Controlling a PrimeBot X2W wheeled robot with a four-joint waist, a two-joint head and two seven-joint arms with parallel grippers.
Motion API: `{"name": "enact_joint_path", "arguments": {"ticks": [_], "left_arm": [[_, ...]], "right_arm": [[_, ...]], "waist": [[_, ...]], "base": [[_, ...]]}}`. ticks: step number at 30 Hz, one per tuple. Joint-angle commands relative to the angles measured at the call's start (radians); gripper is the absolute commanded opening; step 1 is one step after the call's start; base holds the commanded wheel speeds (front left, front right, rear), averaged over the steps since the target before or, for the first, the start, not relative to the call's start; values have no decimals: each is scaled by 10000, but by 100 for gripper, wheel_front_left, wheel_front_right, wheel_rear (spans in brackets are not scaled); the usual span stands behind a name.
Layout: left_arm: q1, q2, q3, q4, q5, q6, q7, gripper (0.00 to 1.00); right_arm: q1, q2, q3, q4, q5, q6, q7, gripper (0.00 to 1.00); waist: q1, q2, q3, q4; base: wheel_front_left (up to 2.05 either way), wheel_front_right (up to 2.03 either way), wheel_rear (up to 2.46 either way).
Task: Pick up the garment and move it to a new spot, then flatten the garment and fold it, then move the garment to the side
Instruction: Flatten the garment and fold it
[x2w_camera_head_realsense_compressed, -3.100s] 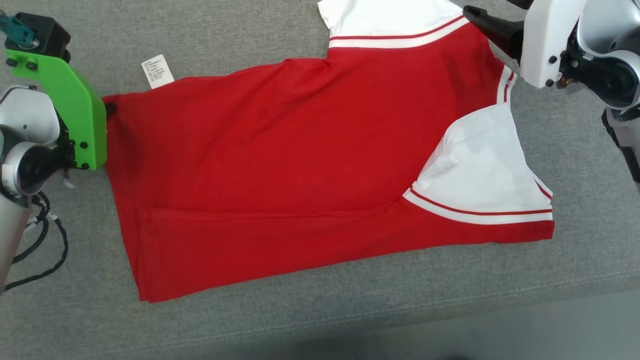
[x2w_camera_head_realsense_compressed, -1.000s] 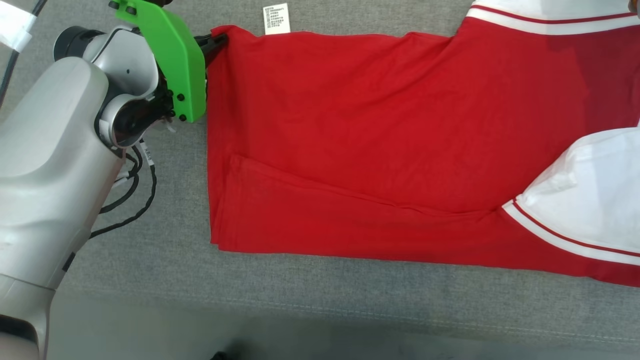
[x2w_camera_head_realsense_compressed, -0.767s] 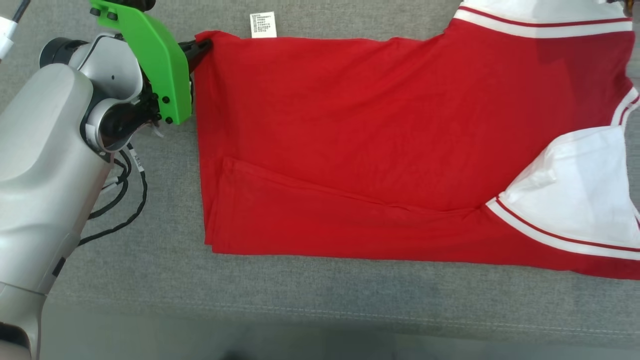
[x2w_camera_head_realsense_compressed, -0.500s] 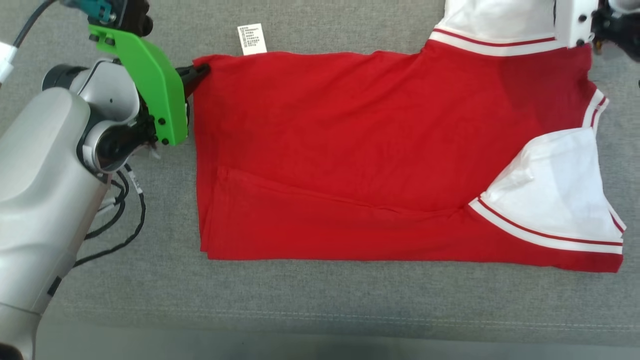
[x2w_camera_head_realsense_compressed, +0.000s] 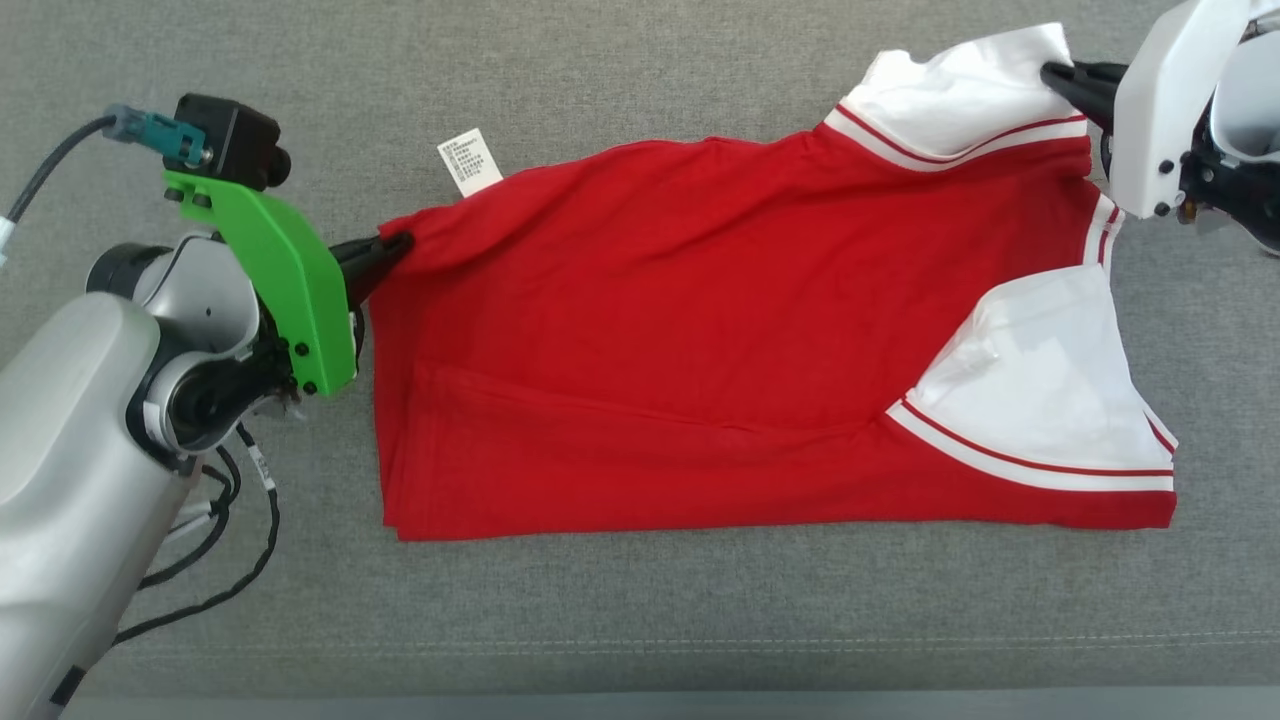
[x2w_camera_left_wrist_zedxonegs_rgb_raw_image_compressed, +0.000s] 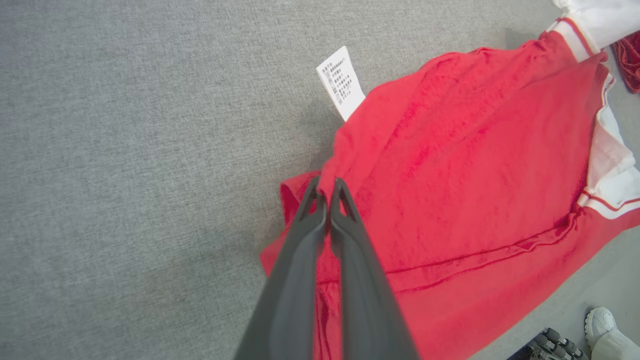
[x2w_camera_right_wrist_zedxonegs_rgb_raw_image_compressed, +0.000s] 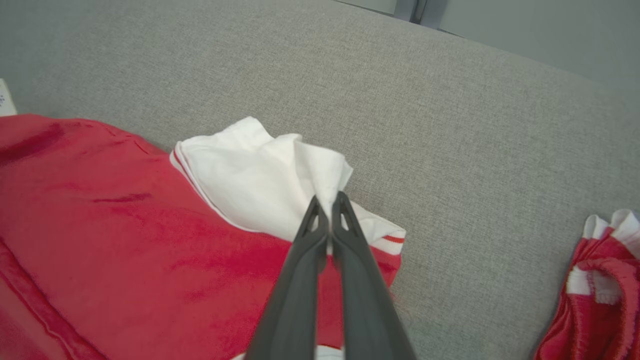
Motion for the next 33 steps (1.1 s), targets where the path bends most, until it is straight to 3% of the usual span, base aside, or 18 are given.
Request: {"name": "enact_joint_path", "arguments": {"ticks": [1,14,33], "left_arm": [[341,161,95,-231,-97,110,-53,0],[2146,1156,462,-1842,-627,695,-468,0],[3300,1411,301,-2064,-706,870,-820,0]], "right_arm": [[308,-118,55,-126,195,-2,-148,0],[1511,-668,435,-771,931,-4,-1152,0],[2452,-952,995,-972,1279,-2,-1980,0]], "waist": [[0,-1,-137,-142],[0,-1,-439,-511],[0,-1,-736,-609]], "base": [[0,0,0],[0,0,0],[0,0,0]]}}
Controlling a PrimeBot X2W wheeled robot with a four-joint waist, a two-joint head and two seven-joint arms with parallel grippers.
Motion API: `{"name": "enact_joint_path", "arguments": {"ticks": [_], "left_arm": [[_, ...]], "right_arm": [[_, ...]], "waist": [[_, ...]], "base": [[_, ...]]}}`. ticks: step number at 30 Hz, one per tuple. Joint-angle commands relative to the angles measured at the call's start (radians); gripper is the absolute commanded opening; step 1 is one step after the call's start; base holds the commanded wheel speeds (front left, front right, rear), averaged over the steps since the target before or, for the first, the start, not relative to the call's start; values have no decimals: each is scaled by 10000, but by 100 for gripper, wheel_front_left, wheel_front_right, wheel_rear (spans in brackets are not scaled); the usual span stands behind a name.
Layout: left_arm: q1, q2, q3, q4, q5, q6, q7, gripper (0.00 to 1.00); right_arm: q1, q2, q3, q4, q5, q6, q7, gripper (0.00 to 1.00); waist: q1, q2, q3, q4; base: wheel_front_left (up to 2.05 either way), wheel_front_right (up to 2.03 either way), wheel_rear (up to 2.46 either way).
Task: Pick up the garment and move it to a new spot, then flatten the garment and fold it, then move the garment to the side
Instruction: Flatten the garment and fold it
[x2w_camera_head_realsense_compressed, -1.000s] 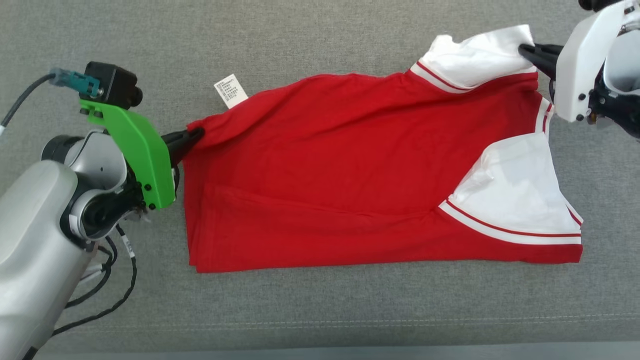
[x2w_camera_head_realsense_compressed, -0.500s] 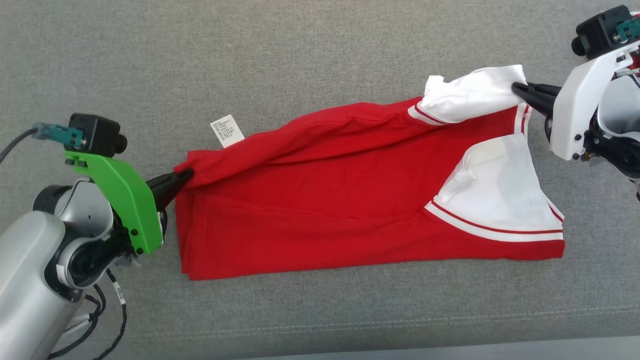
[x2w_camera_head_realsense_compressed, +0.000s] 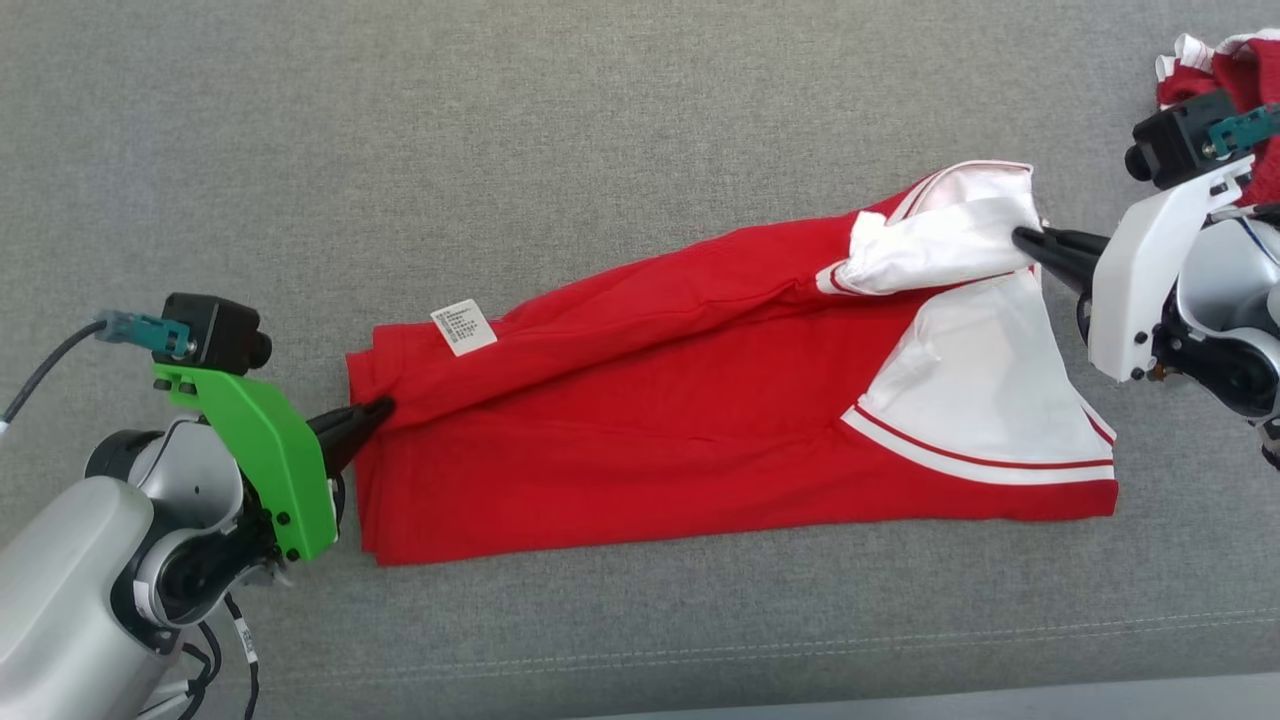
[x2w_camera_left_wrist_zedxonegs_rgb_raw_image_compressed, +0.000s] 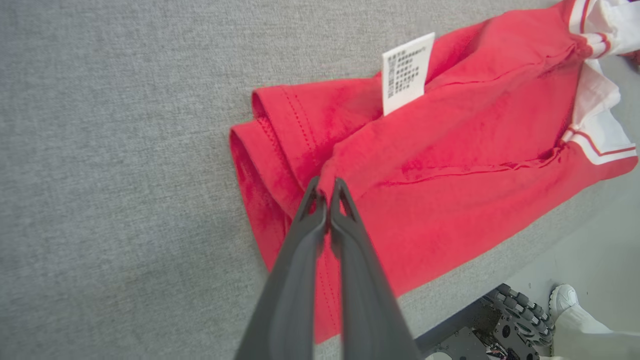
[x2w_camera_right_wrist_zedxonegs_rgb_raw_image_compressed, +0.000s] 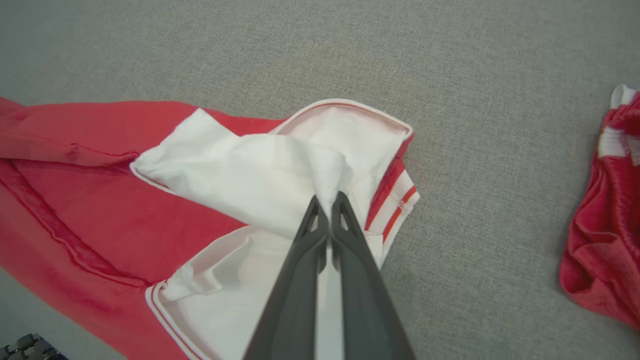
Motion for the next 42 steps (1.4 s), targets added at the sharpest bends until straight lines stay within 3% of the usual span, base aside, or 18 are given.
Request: {"name": "enact_joint_path", "arguments": {"ticks": [1,2,3,4,5,6,7,8,21,29,42], "left_arm": [[143,80,10,-5,25,-43,-83,0],[199,56,-14,-7,18,-50,-97,0],[242,37,-23,-12,26,-69,-159,0],[292,25,-38,-13,60,-80,-206,14],[366,26,-52,-18,81,-80,-257,30],[423,52,-69,-21,127,-81,-310,47],[470,90,-81,-24,172,-72,-377,100],[551,108,-99,-61,212,-38,-432,100],[1506,429,-463,-797,460,125,-627,100],[1911,467,-167,-1377,585,393,-1446,100],[2107,-383,598,-1649,1767,1777,-4143,100]], "right_arm": [[128,-56,58,-31,32,-2,-89,0],[173,-62,93,-47,68,-2,-136,0],[226,-76,135,-53,84,-2,-185,11],[286,-90,176,-58,106,-4,-232,28],[322,-99,207,-59,143,-4,-291,38],[345,-121,233,-53,162,-4,-352,55],[381,-144,254,-53,179,-2,-387,91],[433,-175,294,-61,191,-2,-443,100],[1153,-957,542,-409,693,-4,-571,100],[1550,-1401,190,-569,948,-4,-784,100],[1980,-1578,-1376,-801,771,-2,-1386,100]], "waist": [[0,-1,-40,-12],[0,-1,-72,-19],[0,-1,-99,-24],[0,-1,-127,-31],[0,-1,-157,-39],[0,-1,-181,-47],[0,-1,-206,-54],[0,-1,-235,-59],[0,-1,-615,-133],[0,-1,-918,-227],[0,-1,-1504,-292]], "base": [[0,0,0],[0,0,0],[0,0,0],[0,0,0],[0,0,0],[0,0,0],[0,0,0],[0,0,0],[0,0,0],[0,0,0],[0,0,0]]}}
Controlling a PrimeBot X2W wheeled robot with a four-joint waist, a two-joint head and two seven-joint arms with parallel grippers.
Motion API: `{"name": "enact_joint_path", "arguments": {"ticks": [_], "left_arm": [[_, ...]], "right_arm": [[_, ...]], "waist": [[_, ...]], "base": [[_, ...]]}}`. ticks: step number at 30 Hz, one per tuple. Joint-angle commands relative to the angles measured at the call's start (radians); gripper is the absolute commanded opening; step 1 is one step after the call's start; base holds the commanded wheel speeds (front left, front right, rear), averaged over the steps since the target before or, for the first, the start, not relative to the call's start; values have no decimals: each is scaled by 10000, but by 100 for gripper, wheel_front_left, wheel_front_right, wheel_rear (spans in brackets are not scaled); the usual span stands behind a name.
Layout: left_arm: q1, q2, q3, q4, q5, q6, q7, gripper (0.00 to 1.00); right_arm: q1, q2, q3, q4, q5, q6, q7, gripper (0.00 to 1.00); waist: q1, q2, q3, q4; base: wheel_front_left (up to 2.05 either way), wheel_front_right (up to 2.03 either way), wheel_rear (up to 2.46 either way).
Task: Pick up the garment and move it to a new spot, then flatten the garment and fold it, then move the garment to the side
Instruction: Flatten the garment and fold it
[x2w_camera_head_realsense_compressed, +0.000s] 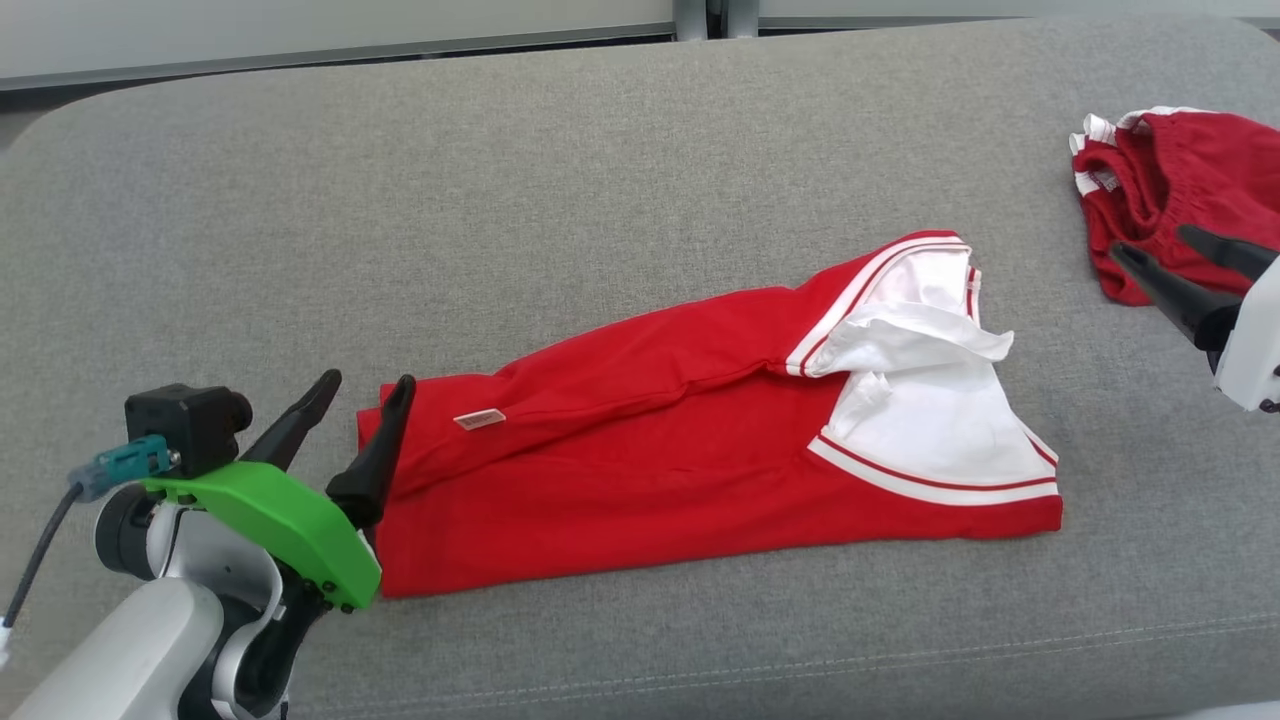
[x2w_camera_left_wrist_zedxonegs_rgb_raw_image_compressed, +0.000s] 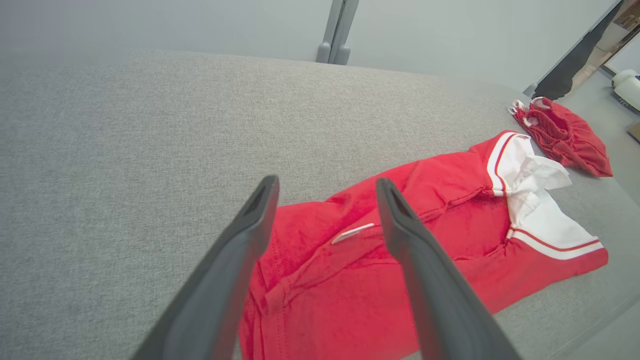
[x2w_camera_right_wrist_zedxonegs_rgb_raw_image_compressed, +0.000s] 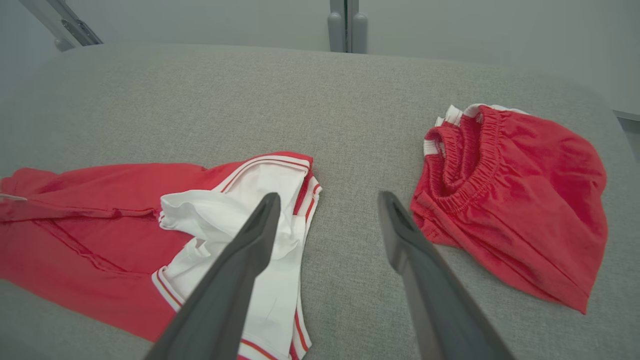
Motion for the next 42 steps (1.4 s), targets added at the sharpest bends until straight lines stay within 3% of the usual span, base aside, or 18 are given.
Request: {"name": "enact_joint_path", "arguments": {"ticks": [1,8,12,26,42], "left_arm": [[184,-123,50,-16,153,171,-271,100],[554,-656,636,9,639,1317,-1761,100],[791,-818,654,88,827,1588,-2217,100],[1286,-1676,755,549,704,1590,-2993,100],[1348,-2137,614,769,696,1262,-3136,100]], "right_arm": [[242,44,-189,-13,-104,-2,-107,100],[763,643,-1406,499,-756,-1,-459,100],[1106,1253,-2060,829,-1516,-2,-635,100],[1970,3844,-3633,2686,-3354,-2,-674,100],[1612,4655,-3947,4994,-3510,-2,-174,100]], "waist": [[1,-1,-86,33],[1,-1,-305,183],[1,-1,-400,315],[1,-1,-313,1083],[1,-1,-178,1960]], "base": [[0,0,0],[0,0,0],[0,0,0],[0,0,0],[0,0,0]]}}
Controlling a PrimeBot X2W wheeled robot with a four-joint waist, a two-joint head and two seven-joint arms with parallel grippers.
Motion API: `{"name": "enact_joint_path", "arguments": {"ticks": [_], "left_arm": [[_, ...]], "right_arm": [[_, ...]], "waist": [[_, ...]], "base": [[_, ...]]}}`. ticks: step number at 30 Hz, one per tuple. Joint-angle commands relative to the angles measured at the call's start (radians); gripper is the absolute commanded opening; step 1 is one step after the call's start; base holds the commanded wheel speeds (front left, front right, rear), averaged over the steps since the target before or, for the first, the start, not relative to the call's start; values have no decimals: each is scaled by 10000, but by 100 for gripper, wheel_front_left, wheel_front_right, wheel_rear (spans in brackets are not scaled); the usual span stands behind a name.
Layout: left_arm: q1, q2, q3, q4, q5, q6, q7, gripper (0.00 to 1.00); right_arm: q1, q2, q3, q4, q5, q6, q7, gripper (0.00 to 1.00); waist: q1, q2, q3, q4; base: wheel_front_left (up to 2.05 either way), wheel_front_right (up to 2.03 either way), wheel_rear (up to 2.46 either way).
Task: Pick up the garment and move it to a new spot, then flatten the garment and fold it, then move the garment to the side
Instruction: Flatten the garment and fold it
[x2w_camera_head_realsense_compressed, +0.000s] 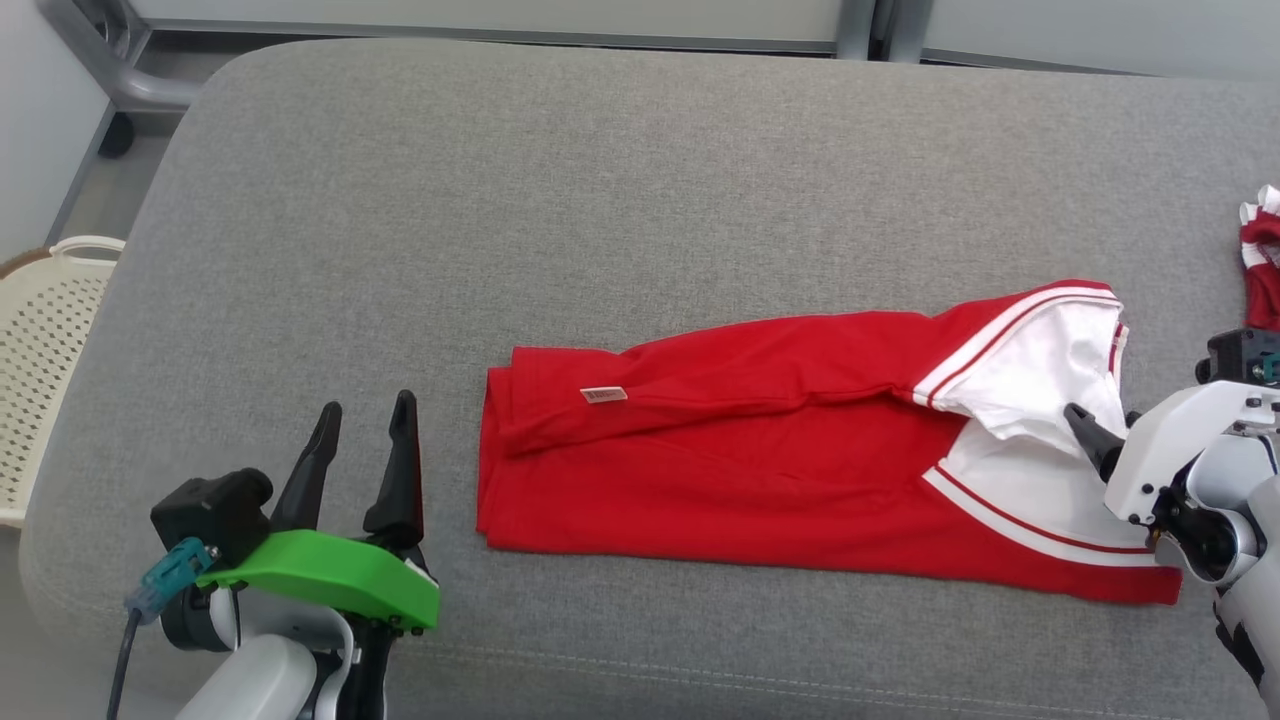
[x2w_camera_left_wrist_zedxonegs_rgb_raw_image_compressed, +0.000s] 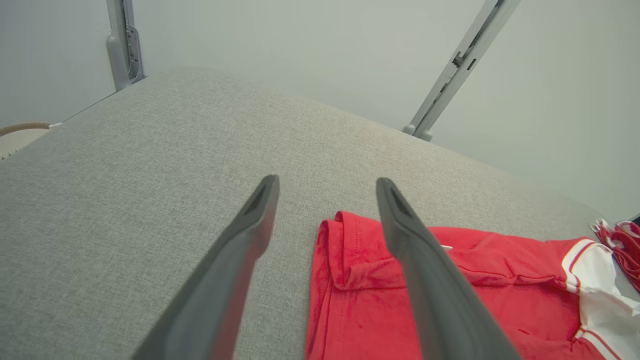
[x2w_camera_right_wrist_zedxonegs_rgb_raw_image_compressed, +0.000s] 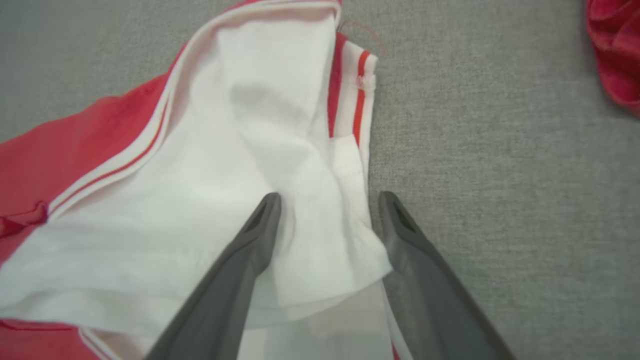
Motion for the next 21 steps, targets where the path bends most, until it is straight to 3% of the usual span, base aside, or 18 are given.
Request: {"name": "enact_joint_path", "arguments": {"ticks": [1,10,11,12,15,16,21], "left_arm": [[84,-25,-21,23,-17,-67,-37,100],[187,-78,0,94,-110,-146,-66,100],[195,-80,7,96,-125,-156,-70,100],[200,-76,3,103,-123,-150,-72,100],[197,-69,13,91,-96,-167,-68,100],[190,-67,18,81,-90,-165,-66,100],[183,-34,37,50,-72,-118,-75,100]], "right_arm": [[-86,35,7,133,-84,-4,67,100],[26,292,348,352,268,1,520,100],[57,300,387,331,311,1,538,64],[83,301,451,317,354,1,572,42],[104,288,602,268,441,1,578,9],[87,284,575,263,488,1,483,0],[-185,99,512,316,605,-13,245,0]], "waist": [[0,0,24,99],[0,0,-7,274],[0,0,-12,280],[0,0,-16,283],[0,0,-8,279],[0,0,0,275],[0,0,44,197]], "base": [[0,0,0],[0,0,0],[0,0,0],[0,0,0],[0,0,0],[0,0,0],[0,0,0]]}}
